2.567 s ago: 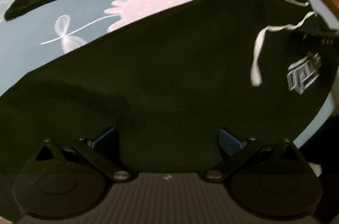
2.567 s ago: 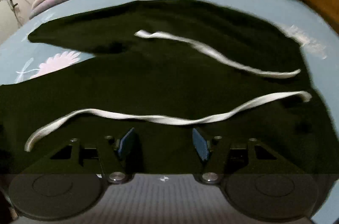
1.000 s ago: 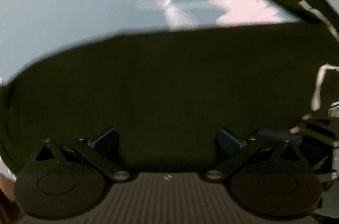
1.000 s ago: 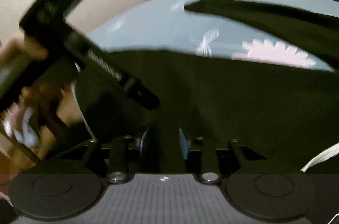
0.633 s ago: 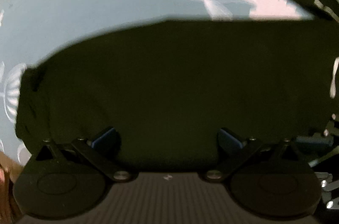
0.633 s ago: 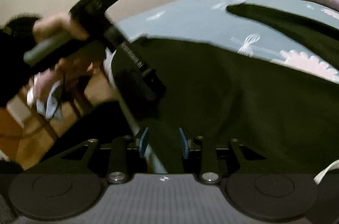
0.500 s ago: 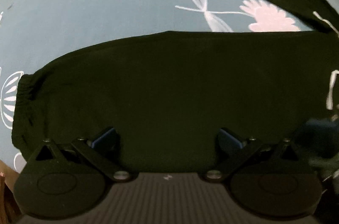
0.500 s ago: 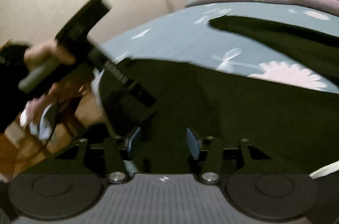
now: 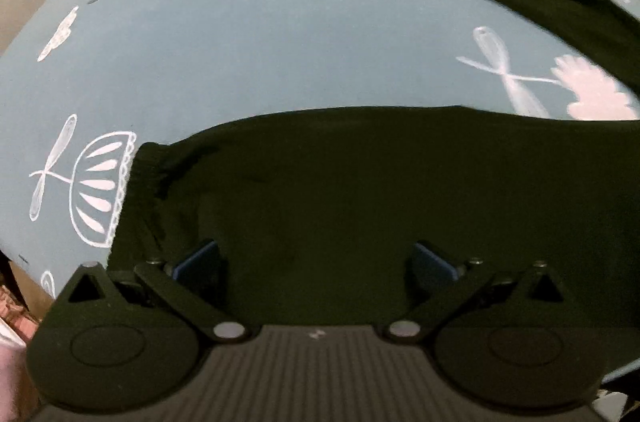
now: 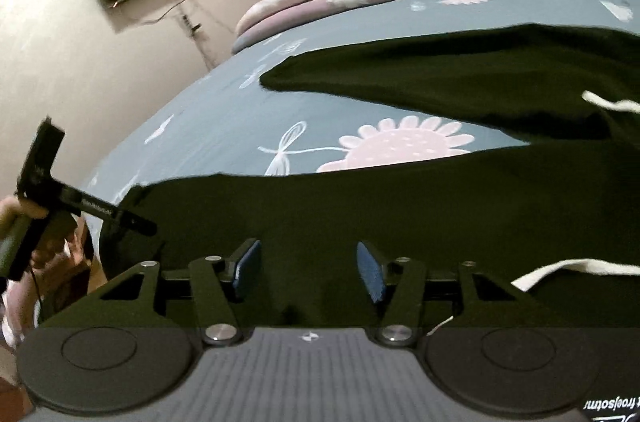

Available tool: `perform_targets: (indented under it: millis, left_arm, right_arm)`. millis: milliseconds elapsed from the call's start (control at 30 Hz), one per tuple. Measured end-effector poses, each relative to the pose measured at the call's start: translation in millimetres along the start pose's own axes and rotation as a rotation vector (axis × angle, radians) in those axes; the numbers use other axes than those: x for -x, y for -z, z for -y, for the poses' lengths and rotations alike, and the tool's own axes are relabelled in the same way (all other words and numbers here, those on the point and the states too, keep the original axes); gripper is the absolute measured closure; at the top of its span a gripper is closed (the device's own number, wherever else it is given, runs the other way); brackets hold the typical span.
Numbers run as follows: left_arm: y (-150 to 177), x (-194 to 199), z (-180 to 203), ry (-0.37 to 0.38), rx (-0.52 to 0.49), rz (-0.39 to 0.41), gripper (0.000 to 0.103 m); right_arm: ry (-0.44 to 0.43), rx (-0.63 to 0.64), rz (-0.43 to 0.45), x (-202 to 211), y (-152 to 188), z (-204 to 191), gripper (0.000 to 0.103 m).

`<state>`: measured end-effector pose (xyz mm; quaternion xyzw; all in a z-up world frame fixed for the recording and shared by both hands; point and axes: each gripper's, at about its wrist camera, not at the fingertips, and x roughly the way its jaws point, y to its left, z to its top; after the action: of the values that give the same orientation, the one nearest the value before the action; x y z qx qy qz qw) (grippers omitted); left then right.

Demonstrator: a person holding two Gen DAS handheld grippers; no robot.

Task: Fold clothes

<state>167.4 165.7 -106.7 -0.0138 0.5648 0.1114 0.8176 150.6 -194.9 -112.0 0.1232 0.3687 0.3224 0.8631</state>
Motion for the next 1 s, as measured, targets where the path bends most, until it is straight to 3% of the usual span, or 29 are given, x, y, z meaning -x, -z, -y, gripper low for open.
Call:
perform_targets:
  millis: [67,133,200,300,400,467,667,733,833,900,1000]
  left_arm:
    - [-1.1,-19.2,-9.0,-0.027,0.029,-0.040,0.000]
    - [7.0,-26.7,-31.8,0.056,0.110,-0.038,0.000]
    - [12.6,-25.6,-51.8,0.000,0.179,-0.040,0.000]
    - [16.1,-16.6,-57.2,-0.001,0.206,-0.071,0.004]
    - [11.7,5.7,-33.1,0.033,0.140,-0.018,0.004]
    - [5.9,19.3,-3.4,0.109,0.078,0.013,0.004]
    - [-11.5,26.7,117.4,0.297,-0.214,0.062,0.004]
    - [-9.2,16.3,156.6,0.282,-0.322,0.044,0.004]
    - [0.7,4.9,181.0,0.230,-0.413,0.025,0.004]
    - [3.7,-3.6,185.6,0.188,-0.398,-0.002,0.000]
    - [6.9,-4.0,163.8,0.196,-0.363,-0.003,0.000]
  right_arm:
    - [0.023,-0.026,0.001,-2.0,-1.8,4.9,0.044]
    - [0.041,-0.052,0.004,-1.2,-3.1,10.5,0.044]
    - [0.065,-0.068,-0.001,-2.8,-3.3,14.0,0.043]
    - [0.081,-0.057,-0.012,-9.0,-1.5,12.5,0.043]
    - [0.094,-0.024,-0.006,-11.0,-2.0,5.0,0.043]
    - [0.098,-0.016,0.000,-10.4,-3.2,2.7,0.043]
    - [0.131,-0.059,0.027,-2.1,-8.6,16.1,0.038]
    - [0.141,-0.088,0.042,3.7,-10.6,24.2,0.038]
    - [0.149,-0.111,0.062,11.2,-13.1,32.3,0.038]
    - [0.154,-0.116,0.072,15.0,-14.2,34.9,0.037]
    - [0.150,-0.120,0.075,17.4,-14.9,35.7,0.037]
